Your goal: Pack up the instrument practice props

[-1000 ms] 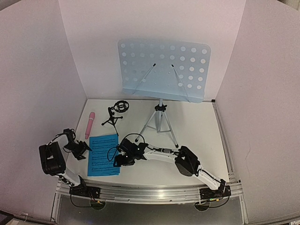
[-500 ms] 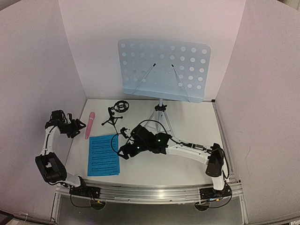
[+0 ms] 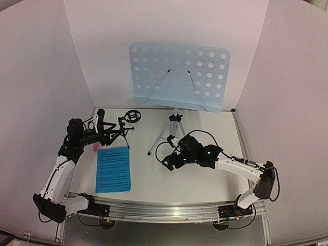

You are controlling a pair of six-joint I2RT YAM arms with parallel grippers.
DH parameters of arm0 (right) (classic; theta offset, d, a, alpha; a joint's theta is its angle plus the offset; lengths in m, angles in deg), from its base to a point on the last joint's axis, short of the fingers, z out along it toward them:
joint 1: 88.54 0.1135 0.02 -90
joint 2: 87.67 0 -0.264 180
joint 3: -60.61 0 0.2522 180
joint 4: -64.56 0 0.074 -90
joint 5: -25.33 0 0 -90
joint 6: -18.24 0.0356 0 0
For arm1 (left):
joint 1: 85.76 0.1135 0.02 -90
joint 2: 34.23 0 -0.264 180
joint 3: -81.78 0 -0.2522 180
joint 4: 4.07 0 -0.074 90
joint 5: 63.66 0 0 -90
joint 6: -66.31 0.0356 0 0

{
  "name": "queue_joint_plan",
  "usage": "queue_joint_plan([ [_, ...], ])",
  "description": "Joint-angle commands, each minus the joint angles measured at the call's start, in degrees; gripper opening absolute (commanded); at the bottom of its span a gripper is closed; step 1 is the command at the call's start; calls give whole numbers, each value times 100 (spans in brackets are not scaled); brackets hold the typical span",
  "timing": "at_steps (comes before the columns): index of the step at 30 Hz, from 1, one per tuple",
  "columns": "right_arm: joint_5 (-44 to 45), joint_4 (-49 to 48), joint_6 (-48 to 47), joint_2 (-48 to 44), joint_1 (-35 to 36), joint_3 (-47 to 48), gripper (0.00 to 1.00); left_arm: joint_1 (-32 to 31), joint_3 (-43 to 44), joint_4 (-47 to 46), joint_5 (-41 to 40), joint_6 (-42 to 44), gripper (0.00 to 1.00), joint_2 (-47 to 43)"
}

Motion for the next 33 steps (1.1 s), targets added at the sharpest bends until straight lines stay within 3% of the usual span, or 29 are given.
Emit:
queue_joint_plan([
  [1,116,-29,30,-724,-387,-507,96,-881,145,-1730,-340,420,73,840],
  [4,-26,-29,88,-901,-762,-664,96,-1570,178,-2572,-706,447,73,1316],
  [11,-34,-121,237,-1218,-1451,-963,96,-2403,91,-4398,-1368,382,74,2237],
  [19,-841,-400,375,-1120,-2361,-928,96,-2694,611,-5549,-2113,-66,76,3413],
  [26,-1227,-668,252,-965,-2711,-913,96,-2858,1201,-6342,-2831,-430,77,4316],
  [33,-1623,-971,180,-763,-2972,-932,96,-2950,1968,-6433,-3377,-727,80,4970],
])
